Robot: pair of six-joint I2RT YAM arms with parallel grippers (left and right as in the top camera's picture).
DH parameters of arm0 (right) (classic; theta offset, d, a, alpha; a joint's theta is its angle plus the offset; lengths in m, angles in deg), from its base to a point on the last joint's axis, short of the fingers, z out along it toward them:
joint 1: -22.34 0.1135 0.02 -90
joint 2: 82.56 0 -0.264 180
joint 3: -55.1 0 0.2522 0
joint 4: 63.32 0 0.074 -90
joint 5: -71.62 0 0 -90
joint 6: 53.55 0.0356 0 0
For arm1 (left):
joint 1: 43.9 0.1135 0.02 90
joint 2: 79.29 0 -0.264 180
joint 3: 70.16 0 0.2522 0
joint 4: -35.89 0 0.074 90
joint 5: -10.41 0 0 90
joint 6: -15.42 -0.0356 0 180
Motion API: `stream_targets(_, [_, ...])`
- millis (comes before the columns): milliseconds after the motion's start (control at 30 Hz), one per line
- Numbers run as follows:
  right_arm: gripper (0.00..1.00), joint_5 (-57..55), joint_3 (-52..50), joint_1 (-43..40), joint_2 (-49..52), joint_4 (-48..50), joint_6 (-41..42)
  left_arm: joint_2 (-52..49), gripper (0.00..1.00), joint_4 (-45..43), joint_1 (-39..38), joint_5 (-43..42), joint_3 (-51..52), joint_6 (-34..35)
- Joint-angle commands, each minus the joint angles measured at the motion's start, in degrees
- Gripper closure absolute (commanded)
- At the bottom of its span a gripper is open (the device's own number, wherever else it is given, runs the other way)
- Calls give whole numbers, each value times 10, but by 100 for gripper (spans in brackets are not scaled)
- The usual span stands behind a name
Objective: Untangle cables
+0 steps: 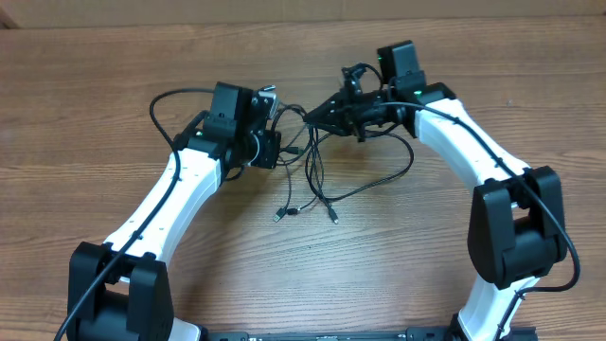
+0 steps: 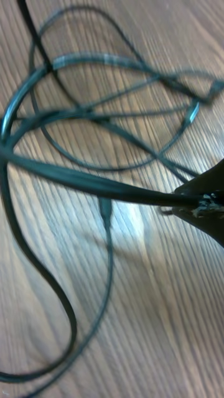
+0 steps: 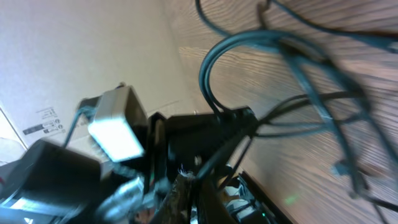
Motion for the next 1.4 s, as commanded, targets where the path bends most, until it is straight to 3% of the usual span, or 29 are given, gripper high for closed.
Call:
stream_targets(0, [96, 24, 0, -43, -2, -38, -76, -3, 96, -11, 29, 10, 9, -9])
stream_targets(367, [96, 7, 0, -174, -2, -137, -158, -3, 96, -47, 59, 6, 36, -9])
stream_targets(700, [96, -327, 0, -216, -2, -309, -174, -3, 95, -54, 59, 6, 36, -9])
stream_targets(733, [80, -326, 0, -204, -2, -335, -214, -3, 96, -56, 58, 6, 36, -9])
stream_targets(833, [24, -319, 0, -172, -2, -368, -223, -3, 96, -58, 58, -1, 36, -9])
stream_targets(867, [19, -310, 0, -161, -2, -372, -223, -3, 96, -58, 58, -6, 36, -9])
stream_targets(1133, [17, -202, 0, -73, -2, -357, -215, -3, 96, -57, 58, -8, 36, -9])
stream_targets(1367, [17, -190, 0, -7, -2, -313, -111, -3, 96, -58, 58, -8, 36, -9])
